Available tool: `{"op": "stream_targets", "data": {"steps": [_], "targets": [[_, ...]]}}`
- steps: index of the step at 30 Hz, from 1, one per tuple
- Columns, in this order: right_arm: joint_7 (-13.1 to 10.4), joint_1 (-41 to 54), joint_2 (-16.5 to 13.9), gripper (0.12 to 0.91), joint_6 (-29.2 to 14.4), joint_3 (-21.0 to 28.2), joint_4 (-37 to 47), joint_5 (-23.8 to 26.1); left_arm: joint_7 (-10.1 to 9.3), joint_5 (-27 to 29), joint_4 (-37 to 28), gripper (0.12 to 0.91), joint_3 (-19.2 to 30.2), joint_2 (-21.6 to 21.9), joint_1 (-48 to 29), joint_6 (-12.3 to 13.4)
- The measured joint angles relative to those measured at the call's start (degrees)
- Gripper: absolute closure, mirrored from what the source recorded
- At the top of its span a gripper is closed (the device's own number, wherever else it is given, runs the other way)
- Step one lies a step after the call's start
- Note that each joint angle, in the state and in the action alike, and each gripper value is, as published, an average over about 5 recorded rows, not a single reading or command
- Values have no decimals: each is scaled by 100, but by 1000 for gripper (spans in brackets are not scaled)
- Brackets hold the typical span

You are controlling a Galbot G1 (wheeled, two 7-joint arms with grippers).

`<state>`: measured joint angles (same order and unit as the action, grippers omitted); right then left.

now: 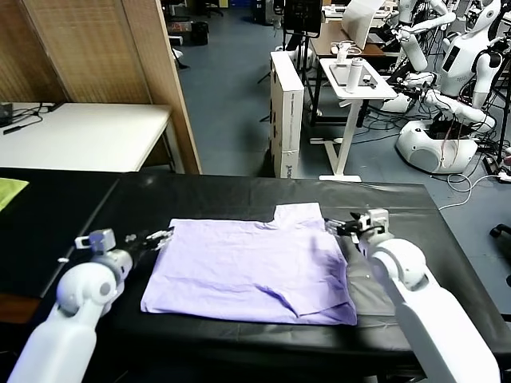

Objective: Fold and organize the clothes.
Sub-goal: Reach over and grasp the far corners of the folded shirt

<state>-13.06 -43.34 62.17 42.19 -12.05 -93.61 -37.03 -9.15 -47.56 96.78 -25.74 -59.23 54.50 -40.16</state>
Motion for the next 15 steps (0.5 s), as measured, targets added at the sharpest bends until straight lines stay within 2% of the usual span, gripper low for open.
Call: {"op": "stream_targets", "data": {"steps": [8, 15], "targets": [[16, 259, 167, 118, 0, 136, 421, 33, 42, 72, -710, 123, 419, -98, -661, 35], [62, 345, 272, 118, 0, 170, 637, 61, 98, 193, -1141, 123, 560, -224, -958, 80]]}}
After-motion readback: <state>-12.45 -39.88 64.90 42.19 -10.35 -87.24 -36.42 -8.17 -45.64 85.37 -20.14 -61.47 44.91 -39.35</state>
